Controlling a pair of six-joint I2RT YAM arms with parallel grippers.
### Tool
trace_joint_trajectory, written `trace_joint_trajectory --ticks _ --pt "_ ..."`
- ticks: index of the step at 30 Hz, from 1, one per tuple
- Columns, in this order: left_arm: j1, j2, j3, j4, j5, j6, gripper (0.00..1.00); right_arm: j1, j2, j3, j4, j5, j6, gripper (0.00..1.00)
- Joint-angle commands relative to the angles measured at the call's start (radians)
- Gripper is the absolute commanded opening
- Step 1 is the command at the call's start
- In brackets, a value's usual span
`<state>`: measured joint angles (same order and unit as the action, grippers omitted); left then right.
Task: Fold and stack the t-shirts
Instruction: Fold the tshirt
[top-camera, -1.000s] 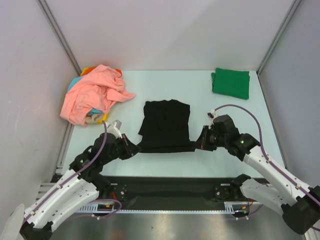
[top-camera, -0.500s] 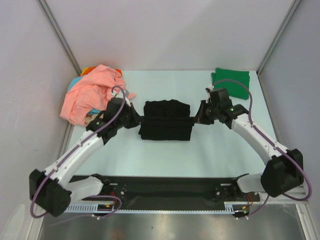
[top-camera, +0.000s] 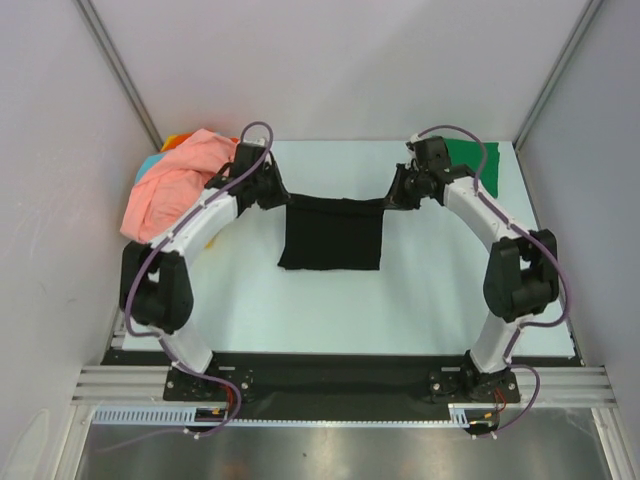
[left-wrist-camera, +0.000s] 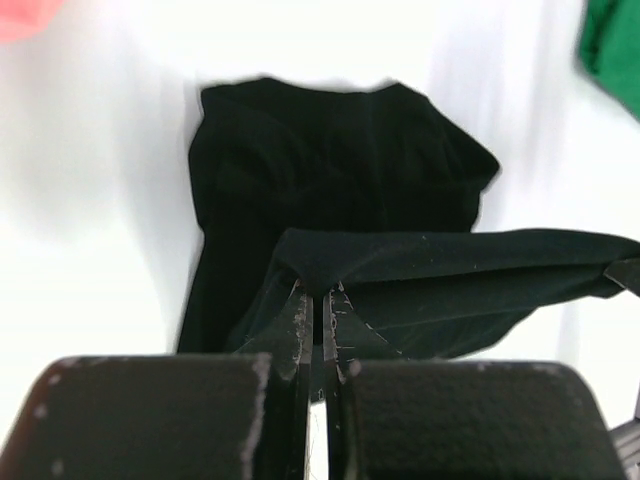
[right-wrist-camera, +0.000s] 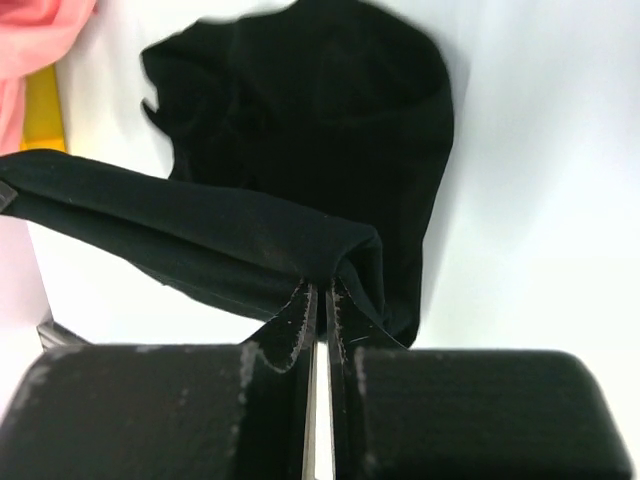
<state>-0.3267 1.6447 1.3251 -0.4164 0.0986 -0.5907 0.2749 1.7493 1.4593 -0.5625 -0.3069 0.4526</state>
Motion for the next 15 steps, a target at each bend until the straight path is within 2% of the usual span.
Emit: trace_joint_trajectory --ticks 1,6,11,13,14,15 --pt "0.055 0.099 0.170 -0.056 -0.039 0.072 0.00 -0.043 0.073 0.097 -0.023 0.043 -0.043 0.00" --pt "0.077 0.237 0.310 -0.093 -0.019 0.074 0.00 -0.055 0.206 0.191 -0.031 0.019 -0.051 0.00" --pt "0.094 0.400 0.463 -0.142 -0.004 0.069 0.00 -0.066 0.343 0.361 -0.074 0.002 -0.058 0.00" --pt "0.098 0.464 0.550 -0.163 0.007 0.080 0.07 -0.071 0.419 0.415 -0.105 -0.008 -0.052 0.00" --pt "0.103 0.536 0.584 -0.168 0.009 0.078 0.14 -0.072 0.444 0.477 -0.111 -0.015 -0.049 0.17" --pt "0.112 0.579 0.621 -0.167 0.045 0.086 0.39 -0.074 0.479 0.515 -0.138 -0.014 -0.045 0.35"
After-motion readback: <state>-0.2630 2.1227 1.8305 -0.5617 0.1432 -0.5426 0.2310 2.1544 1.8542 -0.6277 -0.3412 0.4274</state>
